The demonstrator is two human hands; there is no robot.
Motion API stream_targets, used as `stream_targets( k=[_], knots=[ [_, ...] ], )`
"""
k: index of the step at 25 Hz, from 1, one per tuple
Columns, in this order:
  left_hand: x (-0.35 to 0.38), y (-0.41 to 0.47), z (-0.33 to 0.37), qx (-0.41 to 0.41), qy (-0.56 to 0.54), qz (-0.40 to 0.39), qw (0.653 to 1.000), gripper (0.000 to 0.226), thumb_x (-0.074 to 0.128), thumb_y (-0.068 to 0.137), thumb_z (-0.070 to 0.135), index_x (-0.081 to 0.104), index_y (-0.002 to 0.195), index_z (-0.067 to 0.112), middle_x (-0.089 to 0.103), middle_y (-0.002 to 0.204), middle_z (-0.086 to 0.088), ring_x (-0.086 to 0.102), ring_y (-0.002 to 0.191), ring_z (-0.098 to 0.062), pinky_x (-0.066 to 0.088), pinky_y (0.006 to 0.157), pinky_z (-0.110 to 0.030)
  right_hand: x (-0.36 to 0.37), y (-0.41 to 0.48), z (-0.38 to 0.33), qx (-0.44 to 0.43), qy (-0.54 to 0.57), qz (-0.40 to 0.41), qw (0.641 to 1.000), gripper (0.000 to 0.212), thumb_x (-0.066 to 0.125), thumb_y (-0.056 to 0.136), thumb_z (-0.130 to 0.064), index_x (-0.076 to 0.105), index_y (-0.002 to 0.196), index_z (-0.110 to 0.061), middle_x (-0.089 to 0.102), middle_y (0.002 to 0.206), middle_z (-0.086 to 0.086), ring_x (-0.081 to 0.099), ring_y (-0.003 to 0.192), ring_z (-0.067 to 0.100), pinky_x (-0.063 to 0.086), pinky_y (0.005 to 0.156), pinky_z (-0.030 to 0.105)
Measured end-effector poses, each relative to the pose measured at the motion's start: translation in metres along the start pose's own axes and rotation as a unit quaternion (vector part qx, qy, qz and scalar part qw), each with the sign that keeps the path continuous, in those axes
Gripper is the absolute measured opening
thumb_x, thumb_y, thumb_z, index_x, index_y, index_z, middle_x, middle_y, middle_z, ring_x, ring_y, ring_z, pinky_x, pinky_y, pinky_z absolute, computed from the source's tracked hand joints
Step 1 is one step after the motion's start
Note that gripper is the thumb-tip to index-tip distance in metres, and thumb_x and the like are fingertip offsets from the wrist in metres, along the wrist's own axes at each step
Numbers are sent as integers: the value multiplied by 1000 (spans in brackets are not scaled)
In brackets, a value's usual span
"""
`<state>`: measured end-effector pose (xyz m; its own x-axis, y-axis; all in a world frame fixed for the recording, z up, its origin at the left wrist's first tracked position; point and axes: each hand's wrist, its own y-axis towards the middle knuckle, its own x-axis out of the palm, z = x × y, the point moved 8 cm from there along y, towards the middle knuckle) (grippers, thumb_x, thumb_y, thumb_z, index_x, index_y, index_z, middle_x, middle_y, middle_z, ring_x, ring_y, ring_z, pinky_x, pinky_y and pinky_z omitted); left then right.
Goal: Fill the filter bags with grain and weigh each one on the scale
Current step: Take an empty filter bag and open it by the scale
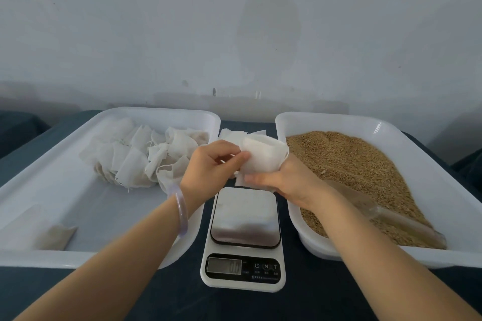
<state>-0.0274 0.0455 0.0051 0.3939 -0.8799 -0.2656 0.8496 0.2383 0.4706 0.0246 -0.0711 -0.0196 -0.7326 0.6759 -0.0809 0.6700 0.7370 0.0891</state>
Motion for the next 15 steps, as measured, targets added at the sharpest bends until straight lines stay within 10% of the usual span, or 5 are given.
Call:
stream_targets(
  k=[3,8,15],
  knots=[
    [4,-2,-13,-51,41,-17,998,24,67,85,7,64,64,19,61,52,11,58,47,-4,50,53,-19,-16,-6,-11,-16,-275,40,960,18,75,78,-26,61,69,-33,62,61,-19,55,56,-4,39,52,9],
    [12,-4,-17,-17,293,-110,950,24,58,82,17,47,66,31,53,58,13,50,55,-6,35,53,-17,-12,-3,8,21,-454,-4,891,53,63,86,-38,33,47,-19,31,43,-8,29,39,7,21,42,21],
    [36,-13,-29,4,478,-277,834,19,56,84,36,53,67,26,49,62,9,48,71,-19,26,81,-23,1,5,25,27,-589,-58,806,37,61,84,-36,48,50,-31,40,47,-12,36,55,5,32,95,30]
  ],
)
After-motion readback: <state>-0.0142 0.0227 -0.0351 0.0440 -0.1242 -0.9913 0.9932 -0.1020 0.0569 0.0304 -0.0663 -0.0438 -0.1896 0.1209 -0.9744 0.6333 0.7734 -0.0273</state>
